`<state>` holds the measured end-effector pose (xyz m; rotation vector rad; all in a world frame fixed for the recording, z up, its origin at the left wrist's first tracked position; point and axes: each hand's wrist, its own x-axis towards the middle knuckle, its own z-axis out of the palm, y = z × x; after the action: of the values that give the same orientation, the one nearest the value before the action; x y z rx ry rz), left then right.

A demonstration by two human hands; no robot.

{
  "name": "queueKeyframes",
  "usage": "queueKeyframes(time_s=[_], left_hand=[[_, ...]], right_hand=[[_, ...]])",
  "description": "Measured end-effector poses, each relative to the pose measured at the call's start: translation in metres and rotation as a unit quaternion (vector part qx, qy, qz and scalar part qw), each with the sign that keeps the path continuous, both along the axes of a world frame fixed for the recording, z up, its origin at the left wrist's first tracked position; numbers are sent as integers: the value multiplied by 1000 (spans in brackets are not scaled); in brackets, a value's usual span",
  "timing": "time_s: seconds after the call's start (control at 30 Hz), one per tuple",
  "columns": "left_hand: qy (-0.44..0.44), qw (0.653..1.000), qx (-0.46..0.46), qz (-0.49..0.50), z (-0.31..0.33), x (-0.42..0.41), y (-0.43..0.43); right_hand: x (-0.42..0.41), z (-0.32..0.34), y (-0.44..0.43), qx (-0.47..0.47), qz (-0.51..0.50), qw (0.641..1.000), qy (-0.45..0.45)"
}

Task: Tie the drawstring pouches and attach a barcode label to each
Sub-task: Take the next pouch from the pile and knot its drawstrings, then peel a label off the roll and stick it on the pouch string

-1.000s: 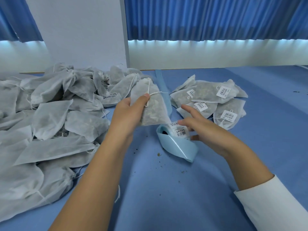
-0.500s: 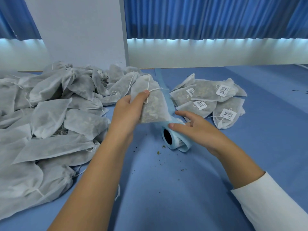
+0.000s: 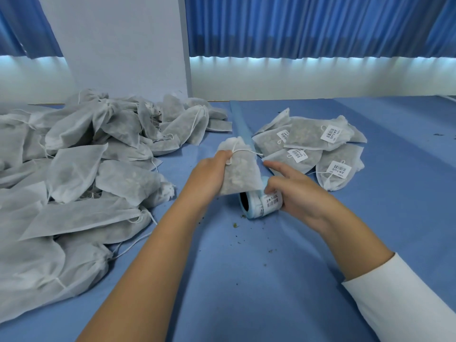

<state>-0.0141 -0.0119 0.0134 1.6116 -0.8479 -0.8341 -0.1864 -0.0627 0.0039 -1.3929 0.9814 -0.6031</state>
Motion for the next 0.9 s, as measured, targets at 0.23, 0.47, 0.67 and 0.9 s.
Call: queueKeyframes(time_s=[0.23,0.47,0.67,0.9], left_hand=[[129,987,-80,50,-2,9,-2],[103,988,-107,-32,-2,1,-4],[158,985,-70,-5,-6,6,-6],[197,978,-72,-2,-8,8,-7]], right_hand=[[7,-7,0,13,-51,998,-41],[20,-11,9,35,-84,993,-72],[2,3,6,-85,-24,996,8],[-5,9,7,-258,-13,963,81]])
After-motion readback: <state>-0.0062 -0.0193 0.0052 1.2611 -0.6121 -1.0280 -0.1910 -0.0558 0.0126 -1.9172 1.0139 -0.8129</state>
